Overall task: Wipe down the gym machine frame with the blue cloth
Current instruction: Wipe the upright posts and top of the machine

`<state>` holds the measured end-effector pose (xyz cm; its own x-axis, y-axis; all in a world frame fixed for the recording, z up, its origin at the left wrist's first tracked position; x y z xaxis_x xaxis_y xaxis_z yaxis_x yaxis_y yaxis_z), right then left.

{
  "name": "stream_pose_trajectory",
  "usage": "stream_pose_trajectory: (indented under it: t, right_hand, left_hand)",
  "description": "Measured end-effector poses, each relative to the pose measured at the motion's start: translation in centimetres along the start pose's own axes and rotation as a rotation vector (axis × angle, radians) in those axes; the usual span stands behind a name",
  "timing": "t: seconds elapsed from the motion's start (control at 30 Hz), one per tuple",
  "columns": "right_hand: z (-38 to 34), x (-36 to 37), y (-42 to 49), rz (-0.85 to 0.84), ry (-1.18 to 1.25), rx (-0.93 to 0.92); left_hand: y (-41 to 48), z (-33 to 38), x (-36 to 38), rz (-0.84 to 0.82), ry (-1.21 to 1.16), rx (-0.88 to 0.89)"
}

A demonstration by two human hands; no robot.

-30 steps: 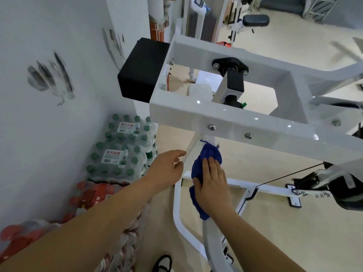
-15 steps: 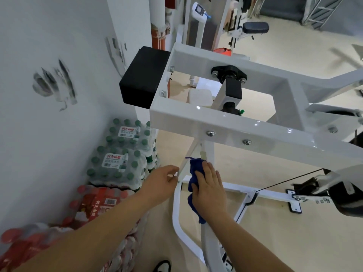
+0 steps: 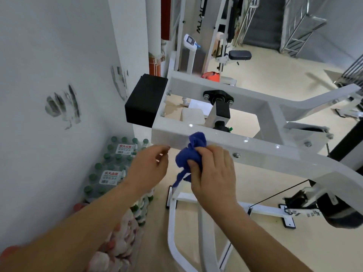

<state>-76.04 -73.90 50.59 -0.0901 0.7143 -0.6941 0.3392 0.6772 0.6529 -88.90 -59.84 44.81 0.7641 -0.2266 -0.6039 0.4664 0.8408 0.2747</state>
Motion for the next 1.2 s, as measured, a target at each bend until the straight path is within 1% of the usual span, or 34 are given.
stream_pose_trajectory:
  t: [0.07,0.1,0.13,0.2,0.23,0.3,0.37,0.4,0.43,0.47,0.6,0.73,0.83,0.9,0.97,1.03,1.2]
  right_hand:
    - [-0.7,0.9,3.5,0.028,-0.056,-0.058]
    - [-0.5,2.0,4.8,-0.002,-0.078,-0.069]
    - [-0.1,3.4,6.0,-0.068,-0.073,-0.044]
    - [1.0,5.7,7.2,-0.209,-0.014,0.066]
    - [1.4,6.4,7.4,-0.241,-0.008,0.109]
    - [1.2,6.6,8.0,-0.231,-0.061,0.109]
    - [0.2,6.7,8.4,-0.237,-0.126,0.076]
    - [-0.4,6.8,8.5,-0.248,-0.16,0.062]
    - [-1.0,7.1,8.5,-0.255,-0.192,0.05]
    - [-1.4,7.5,8.4,-0.261,-0.219,0.041]
    - [-3.2,9.5,9.2,-0.285,-0.244,0.031]
    - [-5.2,11.0,9.9,-0.297,-0.172,-0.055]
    - [-2.8,9.6,9.2,-0.358,-0.216,-0.165]
    - [0.1,8.0,8.3,-0.379,-0.27,-0.16]
    - [1.6,6.5,7.8,-0.345,-0.297,-0.14]
    - [1.1,6.3,7.7,-0.308,-0.32,-0.147]
    - [-2.9,9.1,8.2,-0.374,-0.341,-0.14]
  left_hand:
    - [2.3,1.9,-3.0,0.082,0.073,0.123]
    - [3.3,2.7,-4.3,0.114,0.109,0.165]
    - [4.2,3.5,-5.5,0.144,0.146,0.202]
    - [5.9,4.7,-7.2,0.179,0.235,0.281]
    - [6.9,5.0,-7.7,0.175,0.298,0.314]
    - [9.4,3.9,-7.8,0.106,0.502,0.308]
    - [11.3,1.8,-6.9,-0.086,0.75,0.266]
    - [11.9,0.7,-6.5,-0.169,0.8,0.247]
    - [12.2,-0.3,-6.2,-0.22,0.795,0.226]
    - [12.4,-0.8,-6.1,-0.229,0.756,0.217]
    - [12.8,-1.9,-6.4,-0.157,0.574,0.221]
    - [12.6,-2.7,-5.9,-0.15,0.591,0.254]
    - [12.7,-2.7,-6.0,-0.145,0.596,0.275]
    - [12.6,-2.6,-6.0,-0.129,0.585,0.26]
    - [12.5,-2.6,-5.9,-0.095,0.571,0.241]
    - [12.3,-2.6,-5.8,-0.081,0.574,0.247]
    - [12.4,-2.7,-5.7,-0.1,0.567,0.23]
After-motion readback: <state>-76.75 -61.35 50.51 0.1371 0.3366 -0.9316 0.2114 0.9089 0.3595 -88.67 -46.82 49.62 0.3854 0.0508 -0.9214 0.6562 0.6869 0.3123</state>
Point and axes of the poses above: each hand's wrist, its own y-axis towards the middle knuckle, its own x-axis out of the palm, z = x × y, the point moved 6 cm from there along y, towards the middle knuckle, and after that the axes turned 6 degrees about z, right-handed, at the moved point
